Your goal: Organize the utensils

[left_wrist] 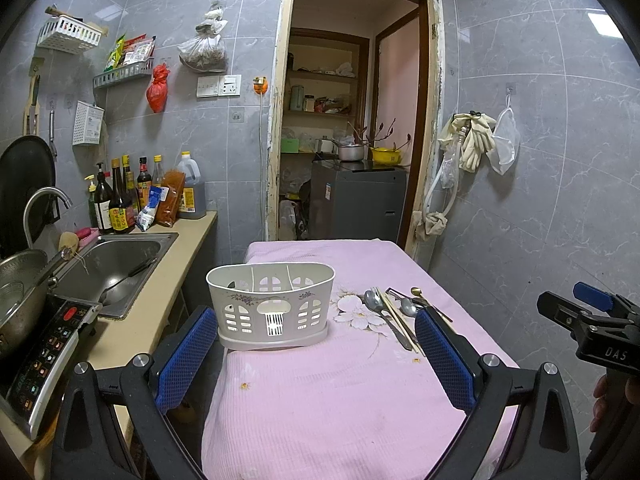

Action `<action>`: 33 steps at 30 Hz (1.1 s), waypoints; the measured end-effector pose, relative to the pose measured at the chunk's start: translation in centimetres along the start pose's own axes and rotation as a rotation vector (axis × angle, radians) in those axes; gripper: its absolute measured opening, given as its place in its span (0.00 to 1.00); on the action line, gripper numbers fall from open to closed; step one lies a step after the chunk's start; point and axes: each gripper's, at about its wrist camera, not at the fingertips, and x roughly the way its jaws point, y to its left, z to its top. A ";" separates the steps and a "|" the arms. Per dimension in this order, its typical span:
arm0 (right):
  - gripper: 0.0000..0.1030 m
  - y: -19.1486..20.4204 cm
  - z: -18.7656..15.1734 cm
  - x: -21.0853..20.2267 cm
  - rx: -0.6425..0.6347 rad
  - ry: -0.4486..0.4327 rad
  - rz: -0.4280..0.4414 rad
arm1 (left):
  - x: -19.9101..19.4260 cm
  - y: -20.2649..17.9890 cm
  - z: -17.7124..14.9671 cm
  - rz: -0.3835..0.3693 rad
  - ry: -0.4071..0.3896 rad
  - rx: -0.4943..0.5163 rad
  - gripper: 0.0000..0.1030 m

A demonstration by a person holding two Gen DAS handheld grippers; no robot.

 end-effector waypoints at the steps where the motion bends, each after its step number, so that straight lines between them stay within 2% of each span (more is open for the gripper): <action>1: 0.99 0.0 0.0 0.0 0.000 0.000 0.000 | 0.0 0.0 0.0 0.000 0.000 0.000 0.97; 33: 0.99 0.2 -0.1 0.2 -0.001 0.004 0.000 | 0.0 0.0 0.0 -0.001 0.002 -0.002 0.97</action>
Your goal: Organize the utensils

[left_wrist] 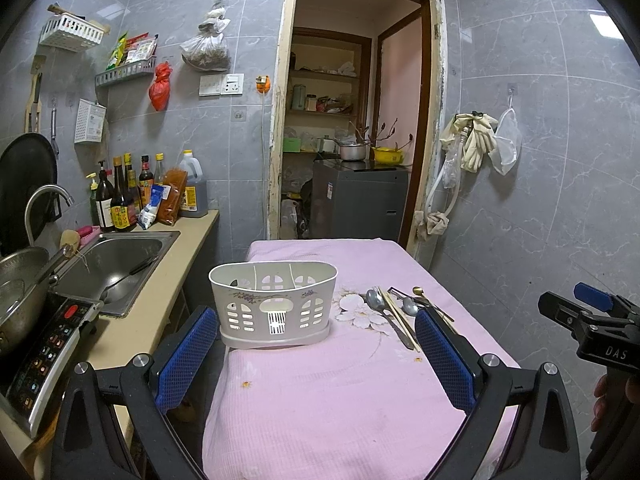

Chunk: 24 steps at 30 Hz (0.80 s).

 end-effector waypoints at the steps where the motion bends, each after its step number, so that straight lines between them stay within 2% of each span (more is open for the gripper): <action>1: 0.99 0.0 0.0 0.0 0.000 0.001 0.000 | 0.0 0.0 0.0 0.000 0.000 0.000 0.97; 24: 0.99 0.1 0.1 0.2 0.003 -0.001 0.003 | 0.0 0.0 0.0 0.003 0.001 0.003 0.97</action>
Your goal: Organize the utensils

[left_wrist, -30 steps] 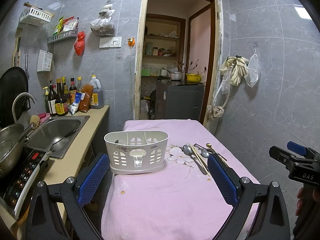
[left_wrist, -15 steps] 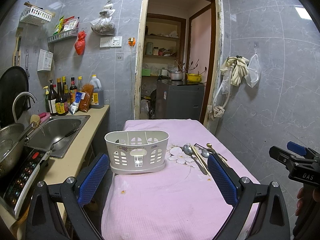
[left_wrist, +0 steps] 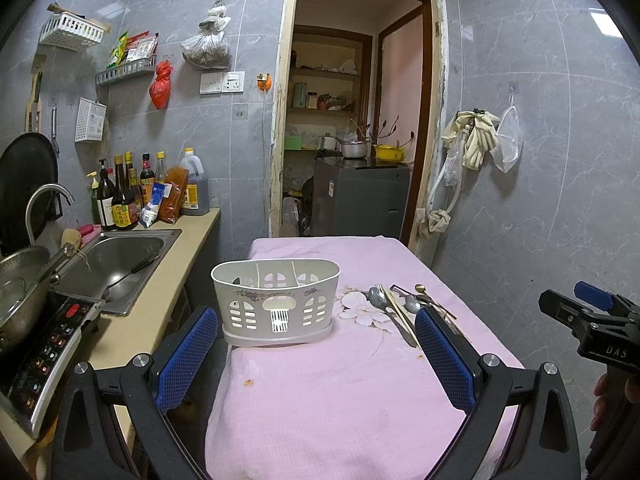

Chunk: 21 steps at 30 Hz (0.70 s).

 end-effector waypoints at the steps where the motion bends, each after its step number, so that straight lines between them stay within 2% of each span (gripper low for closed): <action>1: 0.99 0.1 0.0 0.0 0.001 -0.002 0.002 | 0.0 0.0 0.0 0.000 0.000 -0.001 0.97; 6: 0.99 0.3 0.0 -0.4 0.005 -0.038 -0.005 | 0.4 0.8 -0.6 0.000 -0.003 -0.004 0.97; 13: 0.99 1.0 0.8 -0.9 0.018 -0.099 -0.014 | 1.9 2.0 0.2 0.005 -0.071 0.019 0.97; 21: 0.99 -1.3 3.6 -0.3 -0.002 -0.160 -0.044 | 4.3 -0.6 3.1 -0.031 -0.108 0.013 0.97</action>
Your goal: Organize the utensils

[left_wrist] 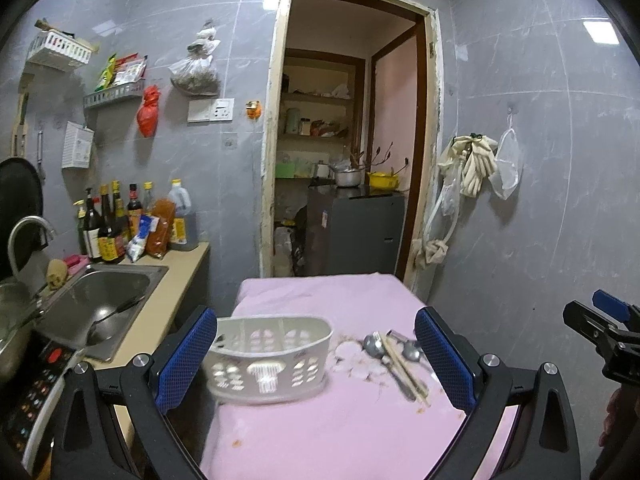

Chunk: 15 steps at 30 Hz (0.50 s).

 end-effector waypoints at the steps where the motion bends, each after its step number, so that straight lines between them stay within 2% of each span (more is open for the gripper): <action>1: 0.99 -0.2 0.5 0.6 -0.004 -0.004 -0.003 | 0.6 -0.5 0.4 -0.003 -0.004 0.002 0.97; 7: 0.99 -3.3 3.2 4.0 -0.029 -0.066 -0.004 | 4.5 -4.1 2.0 0.019 -0.057 0.011 0.97; 15: 0.99 -8.5 4.5 13.4 -0.007 -0.010 0.052 | 10.3 -8.7 3.2 0.087 -0.044 -0.017 0.97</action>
